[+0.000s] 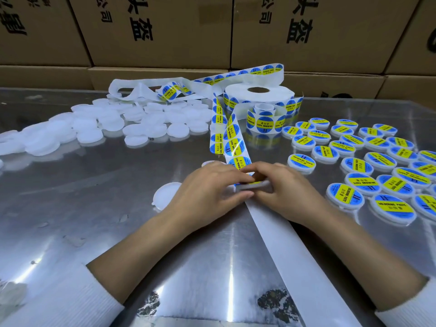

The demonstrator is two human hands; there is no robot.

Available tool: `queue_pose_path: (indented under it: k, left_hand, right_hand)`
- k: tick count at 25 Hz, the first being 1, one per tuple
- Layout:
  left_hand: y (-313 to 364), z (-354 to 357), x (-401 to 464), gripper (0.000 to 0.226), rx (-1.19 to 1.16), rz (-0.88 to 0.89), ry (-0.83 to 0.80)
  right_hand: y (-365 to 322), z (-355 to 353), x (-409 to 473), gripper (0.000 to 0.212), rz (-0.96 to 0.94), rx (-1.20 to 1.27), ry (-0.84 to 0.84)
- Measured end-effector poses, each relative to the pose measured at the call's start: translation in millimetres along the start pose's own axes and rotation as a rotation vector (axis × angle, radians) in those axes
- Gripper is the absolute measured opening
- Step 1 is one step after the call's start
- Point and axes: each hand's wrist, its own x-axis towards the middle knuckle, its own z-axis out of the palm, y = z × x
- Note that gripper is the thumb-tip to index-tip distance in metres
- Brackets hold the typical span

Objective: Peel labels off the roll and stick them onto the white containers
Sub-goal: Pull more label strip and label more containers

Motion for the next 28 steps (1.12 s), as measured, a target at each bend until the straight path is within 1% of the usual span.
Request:
queue_pose_path:
  k: [2,3,5,7,10,12,13,15,17,18,19,22,23,25,28]
  left_hand:
    - [0.8,-1.3,0.1,0.018,-0.03,-0.003,0.061]
    - [1.9,-2.6,0.3,0.014,-0.047,-0.007,0.115]
    - [4.3,-7.3,1.7,0.009,-0.07,-0.026,0.244]
    - [2.9,-14.5,3.7,0.007,-0.116,-0.083,0.37]
    - [-2.0,-25.2,6.6,0.007,-0.231,-0.192,0.516]
    - [-2.6,-28.7,7.7,0.01,-0.27,-0.241,0.55]
    - [-1.8,-29.0,7.9,0.011,-0.272,-0.249,0.551]
    - [0.1,-28.5,8.0,0.008,-0.264,-0.242,0.541]
    - [1.3,-28.4,7.6,0.007,-0.239,-0.214,0.524]
    - [2.1,-28.1,7.4,0.011,-0.222,-0.194,0.512]
    - [2.8,-27.9,6.9,0.013,-0.201,-0.17,0.496]
    - [4.6,-27.1,5.8,0.018,-0.114,-0.104,0.458]
    - [4.4,-26.9,5.5,0.02,-0.089,-0.093,0.45]
    - [3.5,-26.8,5.1,0.022,-0.053,-0.07,0.434]
    - [0.9,-27.0,4.9,0.024,-0.018,-0.034,0.415]
  right_hand:
    - [1.1,2.1,0.1,0.046,0.002,0.003,0.004]
    - [2.9,2.8,0.0,0.054,0.008,0.007,0.013]
    - [7.9,2.8,0.4,0.075,0.037,0.015,0.031]
    - [12.4,0.5,1.1,0.094,0.075,0.011,0.03]
    - [14.7,-5.2,0.9,0.106,0.075,-0.015,-0.008]
    - [9.5,-8.0,-0.2,0.101,0.072,-0.005,0.012]
    - [5.3,-9.1,-0.7,0.093,0.079,0.043,0.046]
    - [-3.3,-11.5,-0.1,0.067,0.11,0.217,0.128]
    - [-11.7,-15.3,2.5,0.038,0.164,0.504,0.194]
    - [-14.6,-17.7,3.6,0.034,0.192,0.658,0.204]
    - [-17.3,-20.1,4.6,0.038,0.219,0.749,0.204]
    - [-24.6,-21.7,5.6,0.06,0.315,0.746,0.115]
    - [-25.1,-19.9,5.8,0.062,0.346,0.746,0.071]
    - [-23.4,-15.9,6.5,0.057,0.384,0.758,0.0]
    - [-21.6,-13.6,7.2,0.038,0.455,0.824,-0.037]
